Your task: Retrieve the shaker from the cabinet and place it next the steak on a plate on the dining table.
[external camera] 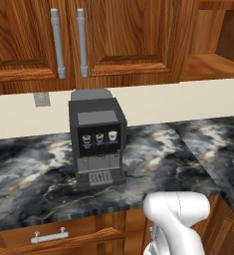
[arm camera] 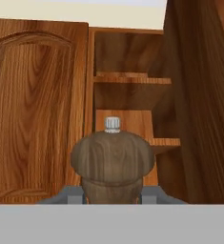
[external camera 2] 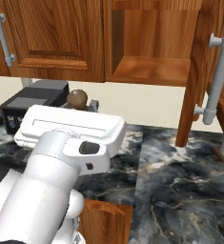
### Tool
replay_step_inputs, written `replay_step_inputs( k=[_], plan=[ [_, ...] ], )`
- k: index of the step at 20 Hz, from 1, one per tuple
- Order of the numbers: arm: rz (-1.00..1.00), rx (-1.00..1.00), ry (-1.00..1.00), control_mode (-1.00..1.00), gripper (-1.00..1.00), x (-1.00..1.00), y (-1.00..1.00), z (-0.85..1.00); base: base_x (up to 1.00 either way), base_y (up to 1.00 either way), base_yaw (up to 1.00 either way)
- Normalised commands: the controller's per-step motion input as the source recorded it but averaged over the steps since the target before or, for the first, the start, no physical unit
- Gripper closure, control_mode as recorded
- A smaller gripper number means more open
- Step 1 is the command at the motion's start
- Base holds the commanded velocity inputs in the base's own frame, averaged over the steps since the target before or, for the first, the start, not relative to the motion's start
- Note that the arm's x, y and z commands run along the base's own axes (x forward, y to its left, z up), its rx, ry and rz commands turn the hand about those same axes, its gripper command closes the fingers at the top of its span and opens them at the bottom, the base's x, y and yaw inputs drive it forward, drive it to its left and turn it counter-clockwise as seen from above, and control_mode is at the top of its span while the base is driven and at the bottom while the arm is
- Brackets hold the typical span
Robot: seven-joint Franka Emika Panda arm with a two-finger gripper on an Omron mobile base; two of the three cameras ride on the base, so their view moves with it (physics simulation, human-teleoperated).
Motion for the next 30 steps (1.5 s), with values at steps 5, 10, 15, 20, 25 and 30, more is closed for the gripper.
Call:
replay_step_inputs(
  k=[5, 10, 15, 20, 25, 30],
  plan=[
    [0.00, 0.00, 0.00, -1.00, 1.00, -0.58, 0.99, -0.04, 0.00, 0.00, 0.00],
    [0.04, 0.00, 0.00, -1.00, 1.00, -0.24, 0.99, 0.00, 0.00, 0.00, 0.00],
    [0.09, 0.00, 0.00, -1.00, 1.00, -0.23, 0.86, 0.00, 0.00, 0.00, 0.00],
    [0.07, 0.01, 0.05, -1.00, 1.00, -0.01, 0.77, -0.06, 0.00, 0.00, 0.00],
    [0.02, 0.02, 0.01, -1.00, 1.00, -0.02, 0.19, 0.00, 0.00, 0.00, 0.00],
    [0.00, 0.00, 0.10, -1.00, 1.00, 0.28, 0.00, -0.33, 0.00, 0.00, 0.00]
  ],
)
